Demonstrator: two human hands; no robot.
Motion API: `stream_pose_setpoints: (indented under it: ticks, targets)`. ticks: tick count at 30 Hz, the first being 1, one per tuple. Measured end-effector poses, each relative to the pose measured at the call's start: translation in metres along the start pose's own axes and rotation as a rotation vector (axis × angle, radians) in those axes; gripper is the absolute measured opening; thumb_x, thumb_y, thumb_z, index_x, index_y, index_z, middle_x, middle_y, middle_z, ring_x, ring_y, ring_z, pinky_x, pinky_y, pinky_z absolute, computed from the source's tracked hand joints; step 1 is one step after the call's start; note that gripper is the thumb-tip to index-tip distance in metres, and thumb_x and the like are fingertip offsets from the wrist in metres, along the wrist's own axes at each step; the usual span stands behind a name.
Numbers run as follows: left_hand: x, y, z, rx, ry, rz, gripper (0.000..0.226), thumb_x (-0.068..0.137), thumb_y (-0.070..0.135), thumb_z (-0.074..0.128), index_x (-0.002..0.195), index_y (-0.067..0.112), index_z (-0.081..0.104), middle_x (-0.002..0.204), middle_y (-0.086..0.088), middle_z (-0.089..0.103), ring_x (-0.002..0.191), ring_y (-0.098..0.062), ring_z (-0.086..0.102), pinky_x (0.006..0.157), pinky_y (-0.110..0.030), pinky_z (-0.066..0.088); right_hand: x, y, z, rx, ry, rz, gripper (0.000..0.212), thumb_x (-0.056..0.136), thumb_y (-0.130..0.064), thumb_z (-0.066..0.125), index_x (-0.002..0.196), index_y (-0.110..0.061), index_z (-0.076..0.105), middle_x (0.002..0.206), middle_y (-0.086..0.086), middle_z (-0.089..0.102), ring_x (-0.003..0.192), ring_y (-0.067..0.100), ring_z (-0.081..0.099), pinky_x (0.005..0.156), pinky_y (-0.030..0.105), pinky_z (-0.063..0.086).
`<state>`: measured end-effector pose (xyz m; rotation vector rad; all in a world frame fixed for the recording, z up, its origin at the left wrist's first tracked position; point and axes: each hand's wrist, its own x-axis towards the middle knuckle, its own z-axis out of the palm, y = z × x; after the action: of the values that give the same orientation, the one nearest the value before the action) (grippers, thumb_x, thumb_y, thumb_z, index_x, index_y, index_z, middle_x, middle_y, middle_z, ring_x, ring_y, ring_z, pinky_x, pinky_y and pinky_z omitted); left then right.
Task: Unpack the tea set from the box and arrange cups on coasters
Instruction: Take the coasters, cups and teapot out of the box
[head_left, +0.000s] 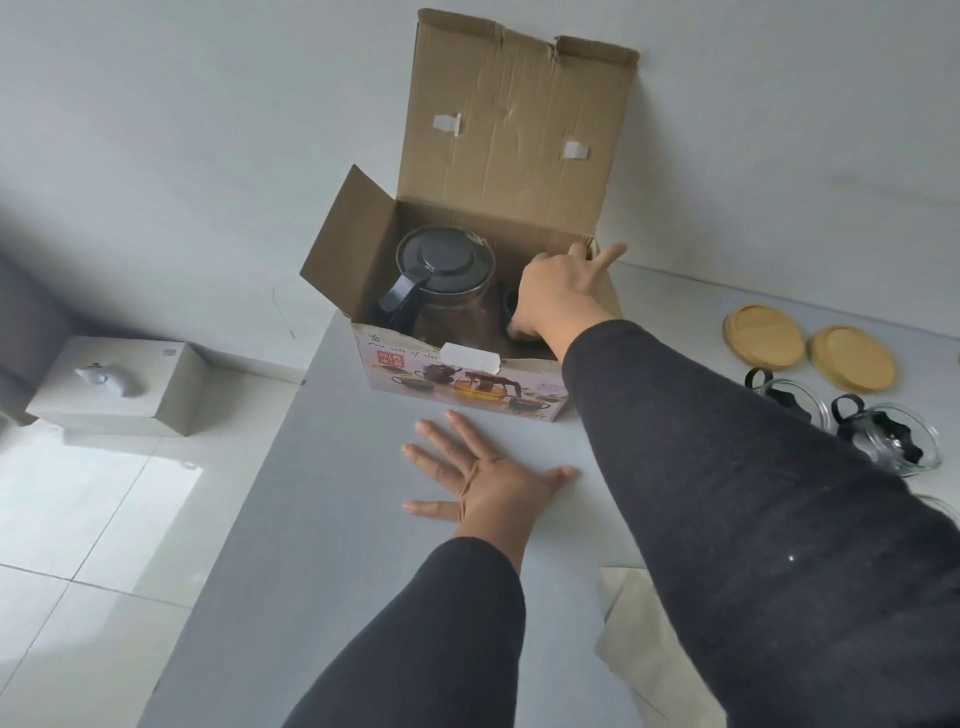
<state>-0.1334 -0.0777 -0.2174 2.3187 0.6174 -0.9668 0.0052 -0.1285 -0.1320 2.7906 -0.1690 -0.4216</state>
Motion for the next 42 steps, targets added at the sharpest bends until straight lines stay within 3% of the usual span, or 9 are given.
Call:
stream_pose_setpoints:
  ticks: [11, 13, 15, 17, 22, 25, 31, 36, 42]
  targets:
    - [-0.004, 0.001, -0.005, 0.039, -0.012, -0.017, 0.145, 0.052, 0.09, 0.052, 0.136, 0.02, -0.043, 0.139, -0.01, -0.053, 0.128, -0.039, -0.046, 0.1, -0.073, -0.011, -0.007, 0.012, -0.008, 0.211, 0.155, -0.043, 0.087, 0.064, -0.063, 0.069, 0.13, -0.01, 0.049, 0.135, 0.014, 0.038, 0.126, 0.033, 0.036, 0.107, 0.06, 0.018]
    - [-0.006, 0.001, -0.005, 0.061, -0.009, -0.018, 0.147, 0.05, 0.092, 0.051, 0.137, 0.02, -0.042, 0.14, -0.01, -0.051, 0.129, -0.039, -0.045, 0.101, -0.072, -0.01, -0.012, 0.018, -0.013, 0.335, 0.247, -0.061, 0.084, 0.064, -0.065, 0.069, 0.124, -0.009, 0.051, 0.133, 0.013, 0.037, 0.12, 0.031, 0.041, 0.104, 0.051, 0.029]
    - [-0.008, 0.001, -0.006, 0.086, -0.001, -0.012, 0.147, 0.049, 0.093, 0.05, 0.138, 0.019, -0.04, 0.143, -0.01, -0.049, 0.131, -0.039, -0.042, 0.103, -0.072, -0.007, -0.019, 0.027, -0.019, 0.557, 0.364, -0.075, 0.08, 0.061, -0.063, 0.073, 0.117, -0.009, 0.053, 0.131, 0.011, 0.036, 0.102, 0.024, 0.047, 0.086, 0.032, 0.042]
    - [-0.009, 0.001, -0.006, 0.099, 0.01, -0.011, 0.148, 0.047, 0.094, 0.049, 0.139, 0.019, -0.04, 0.144, -0.011, -0.047, 0.132, -0.04, -0.041, 0.104, -0.071, -0.005, -0.029, 0.039, -0.023, 0.756, 0.46, -0.085, 0.079, 0.058, -0.059, 0.077, 0.115, -0.01, 0.053, 0.126, 0.008, 0.035, 0.089, 0.017, 0.044, 0.073, 0.021, 0.04]
    - [-0.004, 0.002, -0.004, 0.108, 0.055, -0.037, 0.153, 0.038, 0.096, 0.048, 0.14, 0.02, -0.038, 0.145, -0.01, -0.045, 0.133, -0.04, -0.04, 0.11, -0.067, -0.004, -0.068, 0.067, -0.004, 1.191, 0.698, -0.104, 0.08, 0.046, -0.043, 0.076, 0.117, -0.01, 0.058, 0.108, 0.002, 0.037, 0.095, 0.012, 0.045, 0.073, -0.003, 0.035]
    - [-0.005, 0.0, -0.001, 0.114, 0.076, -0.025, 0.155, 0.036, 0.098, 0.047, 0.141, 0.021, -0.036, 0.147, -0.009, -0.043, 0.134, -0.039, -0.038, 0.11, -0.067, -0.002, -0.096, 0.087, 0.03, 1.298, 0.788, -0.05, 0.075, 0.05, -0.034, 0.075, 0.118, -0.01, 0.058, 0.108, 0.002, 0.048, 0.097, 0.011, 0.049, 0.08, -0.003, 0.033]
    - [-0.01, 0.0, 0.007, 0.148, 0.124, -0.005, 0.153, 0.037, 0.098, 0.046, 0.144, 0.021, -0.031, 0.15, -0.01, -0.038, 0.136, -0.041, -0.033, 0.107, -0.07, -0.001, -0.139, 0.133, 0.117, 1.444, 0.683, 0.204, 0.078, 0.056, -0.038, 0.082, 0.125, -0.015, 0.051, 0.12, 0.0, 0.058, 0.11, 0.01, 0.054, 0.094, 0.021, 0.045]
    - [-0.008, -0.001, 0.012, 0.176, 0.161, -0.013, 0.153, 0.035, 0.099, 0.045, 0.145, 0.022, -0.028, 0.152, -0.01, -0.035, 0.138, -0.04, -0.03, 0.108, -0.069, -0.001, -0.161, 0.167, 0.178, 1.456, 0.598, 0.355, 0.072, 0.058, -0.031, 0.087, 0.12, -0.019, 0.052, 0.111, -0.006, 0.062, 0.092, 0.003, 0.059, 0.074, -0.003, 0.038]
    - [-0.004, 0.0, 0.017, 0.193, 0.213, -0.021, 0.152, 0.033, 0.099, 0.045, 0.147, 0.025, -0.025, 0.153, -0.008, -0.032, 0.14, -0.039, -0.028, 0.109, -0.068, -0.001, -0.167, 0.187, 0.222, 1.405, 0.533, 0.403, 0.067, 0.059, -0.033, 0.086, 0.116, -0.022, 0.054, 0.104, -0.012, 0.061, 0.087, 0.0, 0.057, 0.069, -0.003, 0.04]
